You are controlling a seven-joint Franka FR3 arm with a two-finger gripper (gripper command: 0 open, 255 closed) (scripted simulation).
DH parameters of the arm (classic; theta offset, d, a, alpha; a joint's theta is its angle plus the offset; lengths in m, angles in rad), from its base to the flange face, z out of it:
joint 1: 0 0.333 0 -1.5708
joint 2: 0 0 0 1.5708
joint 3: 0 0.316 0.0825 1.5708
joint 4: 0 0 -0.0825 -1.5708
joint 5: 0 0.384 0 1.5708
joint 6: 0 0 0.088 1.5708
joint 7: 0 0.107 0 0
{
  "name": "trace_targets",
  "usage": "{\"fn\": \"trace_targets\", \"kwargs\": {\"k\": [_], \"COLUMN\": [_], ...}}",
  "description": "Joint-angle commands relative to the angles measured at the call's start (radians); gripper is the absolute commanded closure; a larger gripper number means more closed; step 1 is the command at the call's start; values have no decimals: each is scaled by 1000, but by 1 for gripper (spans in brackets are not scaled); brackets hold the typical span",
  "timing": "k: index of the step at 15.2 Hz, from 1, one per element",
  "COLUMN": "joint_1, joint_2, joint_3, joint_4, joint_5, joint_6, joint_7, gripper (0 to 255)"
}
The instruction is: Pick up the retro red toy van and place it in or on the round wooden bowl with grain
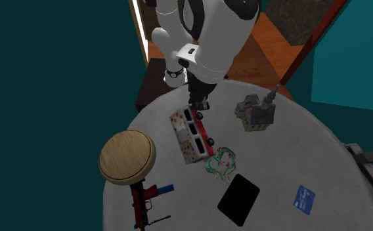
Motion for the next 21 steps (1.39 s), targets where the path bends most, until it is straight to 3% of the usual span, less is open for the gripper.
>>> {"fn": "trace_targets", "kwargs": {"k": [1,9,15,21], "joint_1": [7,46,-32,-78], "joint_2": [9,61,80,152], "joint_3": [2,7,-40,-84], "joint_4": [40,201,248,366], "joint_5": [-7,-45,-70,-124], "joint_6": [-32,-155,-157,-184], "joint_7": [-1,-1,-139,-266], "gripper": [255,255,255,255]}}
